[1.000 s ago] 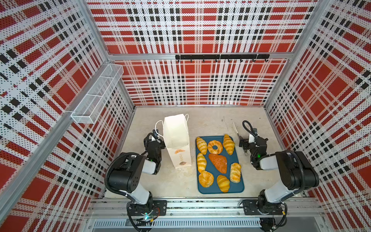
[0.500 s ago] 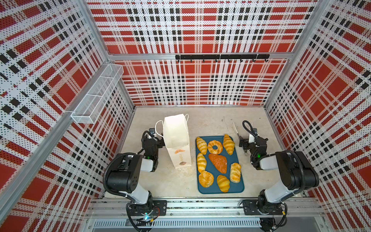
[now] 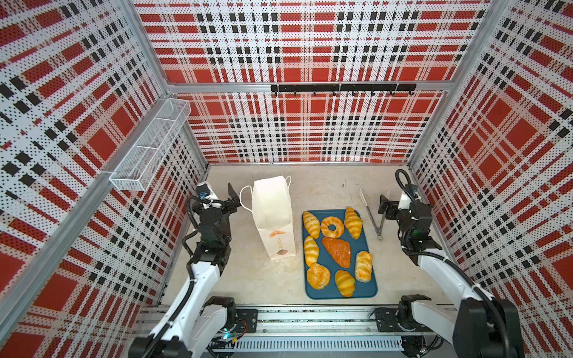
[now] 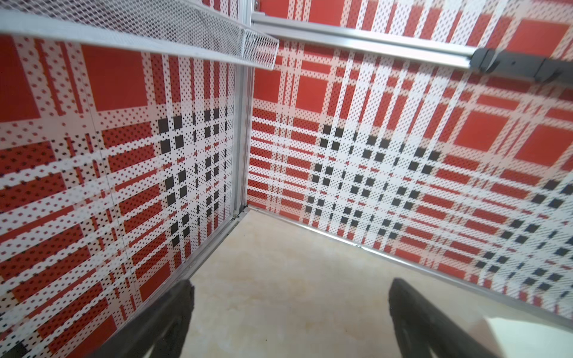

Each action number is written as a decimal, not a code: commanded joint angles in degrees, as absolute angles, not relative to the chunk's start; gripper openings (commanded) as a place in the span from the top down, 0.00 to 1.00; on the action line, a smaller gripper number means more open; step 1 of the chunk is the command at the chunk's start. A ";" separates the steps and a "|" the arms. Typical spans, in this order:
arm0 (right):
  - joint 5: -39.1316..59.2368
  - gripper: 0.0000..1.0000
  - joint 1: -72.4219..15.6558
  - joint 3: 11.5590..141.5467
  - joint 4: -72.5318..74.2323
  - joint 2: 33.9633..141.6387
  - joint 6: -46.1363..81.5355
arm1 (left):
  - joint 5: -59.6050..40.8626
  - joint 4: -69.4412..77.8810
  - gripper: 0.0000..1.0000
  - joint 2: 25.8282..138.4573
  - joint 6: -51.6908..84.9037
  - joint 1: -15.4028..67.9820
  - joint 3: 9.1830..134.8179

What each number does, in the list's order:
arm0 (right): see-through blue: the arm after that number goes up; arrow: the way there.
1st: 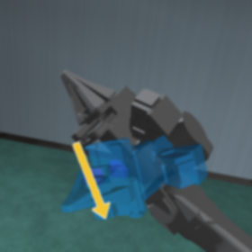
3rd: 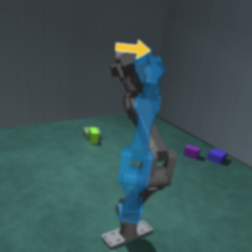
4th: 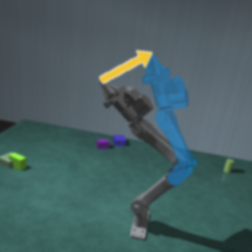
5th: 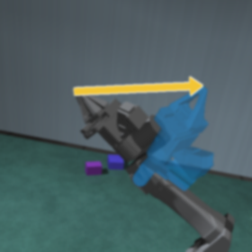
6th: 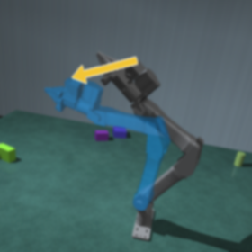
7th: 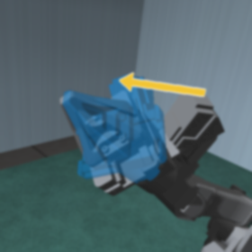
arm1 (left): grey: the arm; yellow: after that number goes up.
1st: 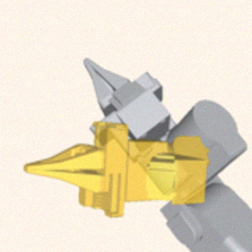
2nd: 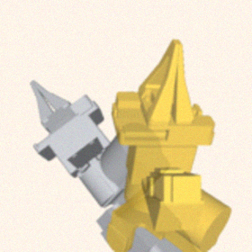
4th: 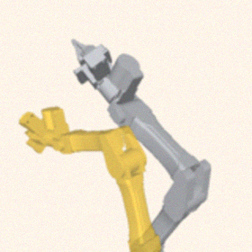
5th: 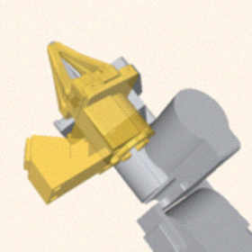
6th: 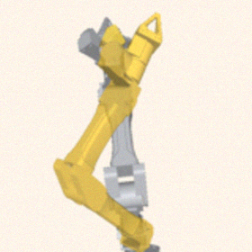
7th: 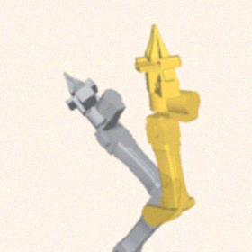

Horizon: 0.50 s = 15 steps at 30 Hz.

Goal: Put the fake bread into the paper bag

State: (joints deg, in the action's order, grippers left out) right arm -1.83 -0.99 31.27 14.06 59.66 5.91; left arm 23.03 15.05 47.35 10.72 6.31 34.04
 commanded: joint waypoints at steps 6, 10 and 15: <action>2.05 0.00 -1.29 32.00 -8.74 51.23 14.39 | 21.19 -19.15 0.01 37.40 15.29 11.40 47.03; 0.82 0.02 -1.75 31.93 -13.90 48.37 13.84 | 19.22 -29.86 0.01 39.81 14.55 15.04 55.55; -0.24 0.05 -2.18 32.21 -18.28 47.12 13.79 | 22.55 -39.45 0.01 46.67 14.46 23.29 64.86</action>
